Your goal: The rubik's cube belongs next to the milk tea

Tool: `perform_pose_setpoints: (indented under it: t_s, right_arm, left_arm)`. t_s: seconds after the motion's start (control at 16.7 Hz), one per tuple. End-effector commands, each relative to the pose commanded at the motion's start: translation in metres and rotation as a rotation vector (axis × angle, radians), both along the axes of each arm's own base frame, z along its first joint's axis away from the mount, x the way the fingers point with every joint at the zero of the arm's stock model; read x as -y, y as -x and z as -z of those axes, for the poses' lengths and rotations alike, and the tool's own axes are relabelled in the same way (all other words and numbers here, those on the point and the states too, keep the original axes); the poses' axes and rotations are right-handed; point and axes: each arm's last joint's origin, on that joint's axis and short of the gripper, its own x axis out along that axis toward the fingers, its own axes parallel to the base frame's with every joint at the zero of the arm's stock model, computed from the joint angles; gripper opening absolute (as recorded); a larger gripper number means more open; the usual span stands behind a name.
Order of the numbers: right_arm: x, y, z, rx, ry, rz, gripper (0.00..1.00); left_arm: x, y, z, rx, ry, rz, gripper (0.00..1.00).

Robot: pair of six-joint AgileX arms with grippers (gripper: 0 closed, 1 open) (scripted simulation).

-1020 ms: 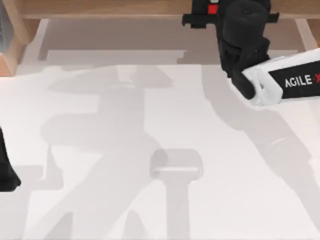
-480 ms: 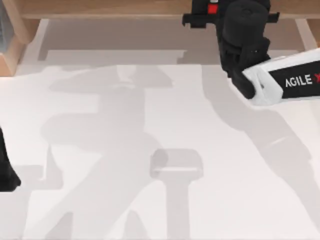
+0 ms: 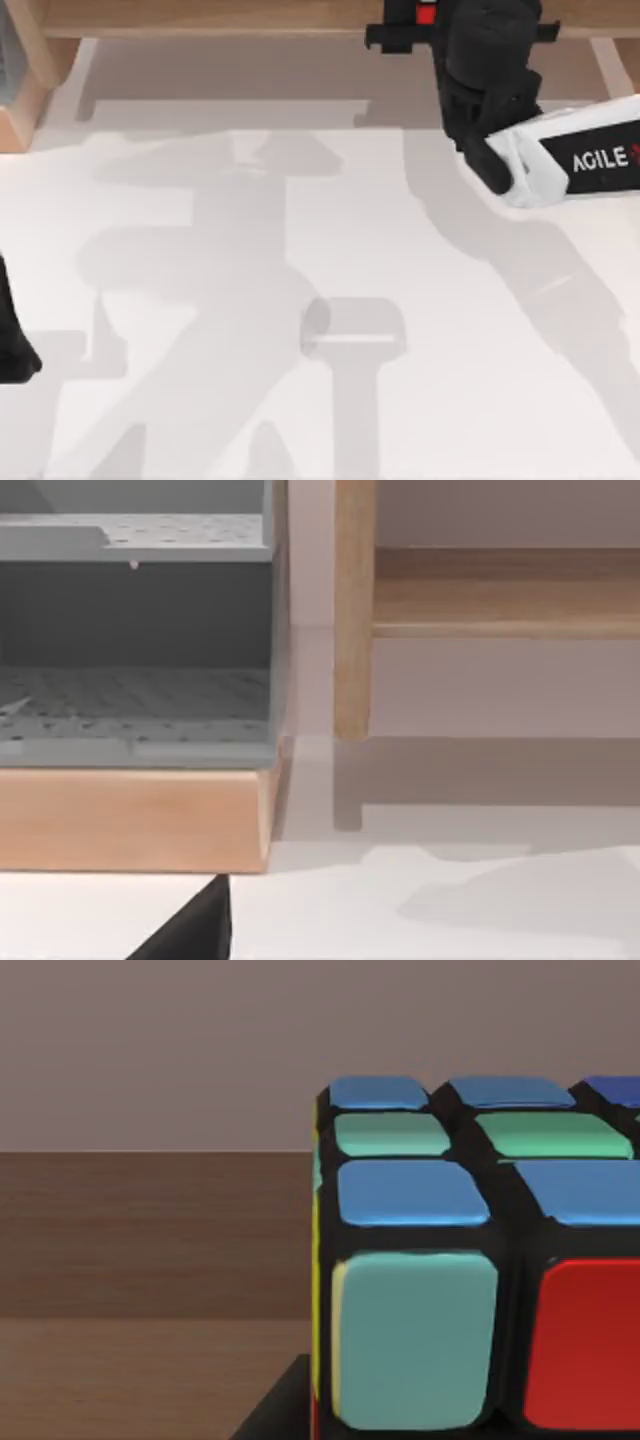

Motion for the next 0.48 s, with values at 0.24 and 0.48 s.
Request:
perform_pose_setpoints:
  t_s: [0.24,0.48]
  right_arm:
    - [0.0,0.0,-0.0038,0.0,0.0,0.0,0.0]
    - [0.0006,-0.001,-0.0104,-0.004,-0.001,-0.004,0.0]
  left_arm:
    - [0.0,0.0,0.0,0.0,0.0,0.0,1.0]
    - [0.0,0.0,0.0,0.0,0.0,0.0,1.0]
